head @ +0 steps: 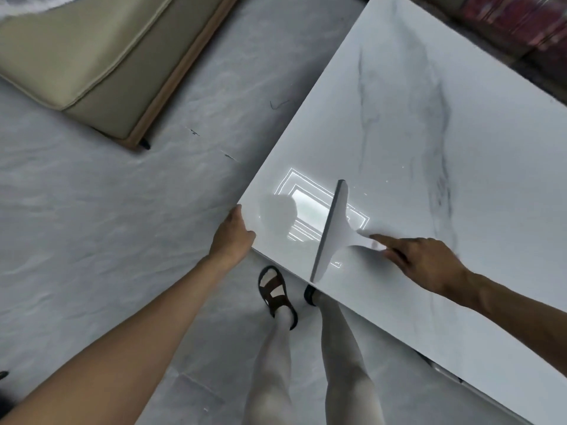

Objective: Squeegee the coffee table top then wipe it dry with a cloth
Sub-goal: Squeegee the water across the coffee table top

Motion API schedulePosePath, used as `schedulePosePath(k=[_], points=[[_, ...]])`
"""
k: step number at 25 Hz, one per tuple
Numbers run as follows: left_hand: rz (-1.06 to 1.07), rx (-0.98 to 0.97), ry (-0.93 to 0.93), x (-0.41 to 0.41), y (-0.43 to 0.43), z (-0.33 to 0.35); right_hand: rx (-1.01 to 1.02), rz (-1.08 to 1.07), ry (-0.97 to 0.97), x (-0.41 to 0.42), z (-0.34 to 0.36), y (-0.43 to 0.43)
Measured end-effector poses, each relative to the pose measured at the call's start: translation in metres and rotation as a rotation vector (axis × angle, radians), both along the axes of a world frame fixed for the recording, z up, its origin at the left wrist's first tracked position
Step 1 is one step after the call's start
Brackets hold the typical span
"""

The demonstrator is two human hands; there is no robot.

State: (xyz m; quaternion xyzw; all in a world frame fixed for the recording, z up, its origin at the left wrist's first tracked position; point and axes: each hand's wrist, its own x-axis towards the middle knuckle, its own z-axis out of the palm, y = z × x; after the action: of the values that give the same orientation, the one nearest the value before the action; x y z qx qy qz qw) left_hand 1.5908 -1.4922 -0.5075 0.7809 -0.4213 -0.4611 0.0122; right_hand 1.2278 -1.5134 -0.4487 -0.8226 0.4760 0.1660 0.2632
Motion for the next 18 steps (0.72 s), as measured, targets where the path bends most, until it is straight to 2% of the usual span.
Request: schedulePosePath(k=[4,8,11,14,18], points=[[0.138,-0.039,-0.118,-0.025,-0.005,-0.003,-0.023,0.024,-0.038,-0.009,0.006,0.010],[0.196,-0.096,-0.188,-0.024,-0.002,-0.007,0.110,0.126,-0.133,0.092,-0.029,0.014],[0.146,-0.090,-0.206,-0.021,0.003,-0.008,0.158,0.200,-0.145,0.142,-0.045,0.020],[0.010,-0.106,-0.190,-0.039,0.010,-0.007,0.133,0.124,-0.146,0.101,-0.053,0.022],[-0.203,-0.067,-0.088,-0.092,0.016,-0.009,0.110,-0.011,-0.108,-0.022,-0.037,0.034]])
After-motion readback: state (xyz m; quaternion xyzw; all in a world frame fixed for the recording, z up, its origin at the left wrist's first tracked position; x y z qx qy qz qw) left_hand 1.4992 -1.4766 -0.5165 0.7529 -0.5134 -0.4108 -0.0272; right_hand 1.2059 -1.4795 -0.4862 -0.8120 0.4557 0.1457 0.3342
